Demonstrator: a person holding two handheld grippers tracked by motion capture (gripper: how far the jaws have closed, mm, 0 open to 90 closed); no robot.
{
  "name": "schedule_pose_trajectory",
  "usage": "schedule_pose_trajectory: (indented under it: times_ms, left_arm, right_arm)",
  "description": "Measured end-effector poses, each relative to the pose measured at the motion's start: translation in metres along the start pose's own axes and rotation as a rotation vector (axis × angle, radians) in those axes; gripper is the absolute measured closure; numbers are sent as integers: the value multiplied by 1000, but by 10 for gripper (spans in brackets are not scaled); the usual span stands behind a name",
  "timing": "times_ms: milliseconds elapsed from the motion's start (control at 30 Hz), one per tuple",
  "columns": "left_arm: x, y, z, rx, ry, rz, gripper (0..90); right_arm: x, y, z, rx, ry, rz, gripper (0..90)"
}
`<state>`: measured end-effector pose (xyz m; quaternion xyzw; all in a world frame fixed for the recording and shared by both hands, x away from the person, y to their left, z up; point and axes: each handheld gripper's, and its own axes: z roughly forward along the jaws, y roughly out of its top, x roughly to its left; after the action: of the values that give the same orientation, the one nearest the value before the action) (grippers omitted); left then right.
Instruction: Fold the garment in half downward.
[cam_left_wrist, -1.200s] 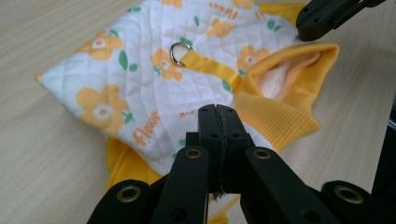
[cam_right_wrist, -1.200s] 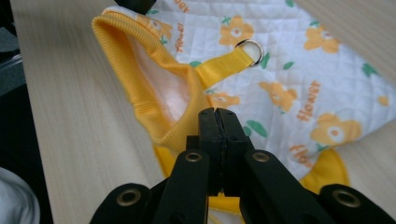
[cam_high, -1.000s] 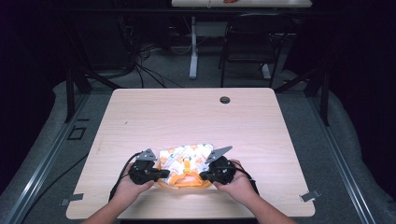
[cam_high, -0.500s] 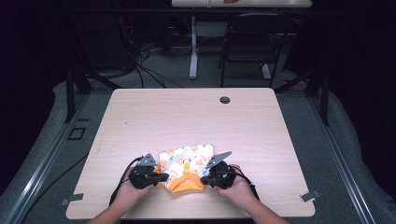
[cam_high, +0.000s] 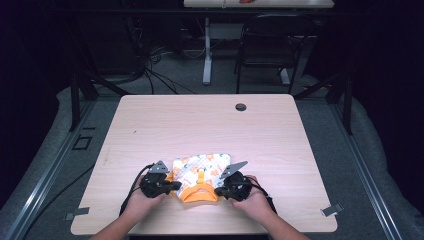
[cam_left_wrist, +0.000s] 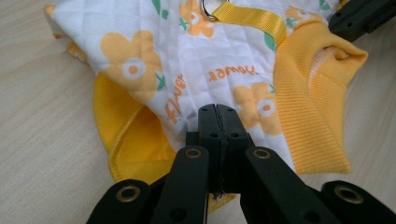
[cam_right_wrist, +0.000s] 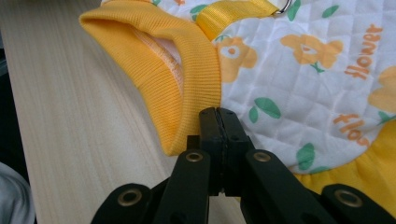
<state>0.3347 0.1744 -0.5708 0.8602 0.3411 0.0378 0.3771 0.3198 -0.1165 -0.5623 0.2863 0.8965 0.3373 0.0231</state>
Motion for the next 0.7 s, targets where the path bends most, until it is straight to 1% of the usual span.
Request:
schedule_pose_trajectory:
  times_ms: [67, 100, 167, 267, 300, 333, 433, 500, 567, 600, 633, 700]
  left_arm:
    - [3, 2, 1, -1, -3, -20, 900]
    - [4, 2, 2, -5, -2, -28, 900]
    - [7, 5, 3, -8, 5, -41, 900]
    - [11, 7, 5, -18, 9, -54, 900]
    - [12, 8, 5, -14, 14, -52, 900]
    - [13, 10, 6, -12, 27, -41, 900]
    - [17, 16, 8, 1, 47, -27, 900]
    - [21, 19, 10, -8, 54, -41, 900]
    - [25, 22, 12, -8, 57, -44, 900]
    - [27, 23, 13, -12, 63, -45, 900]
    - [29, 25, 13, -6, 65, -36, 900]
    - [31, 27, 15, -8, 75, -32, 900]
  right_arm:
    - [-2, 2, 1, 0, -7, -1, 900]
    - [-3, 3, 1, 8, -6, -3, 900]
    - [-5, 5, 2, 5, -12, 1, 900]
    - [-9, 7, 3, 2, -7, 23, 900]
    - [-10, 7, 4, 0, -10, 28, 900]
    - [-12, 9, 5, -5, -14, 30, 900]
    - [-15, 13, 7, 2, -28, 30, 900]
    - [-17, 16, 8, 3, -32, 30, 900]
    - [-19, 19, 9, 10, -43, 30, 900]
    - [-21, 20, 10, 4, -40, 32, 900]
    - [-22, 21, 11, 5, -42, 37, 900]
    - [-26, 24, 12, 5, -44, 44, 900]
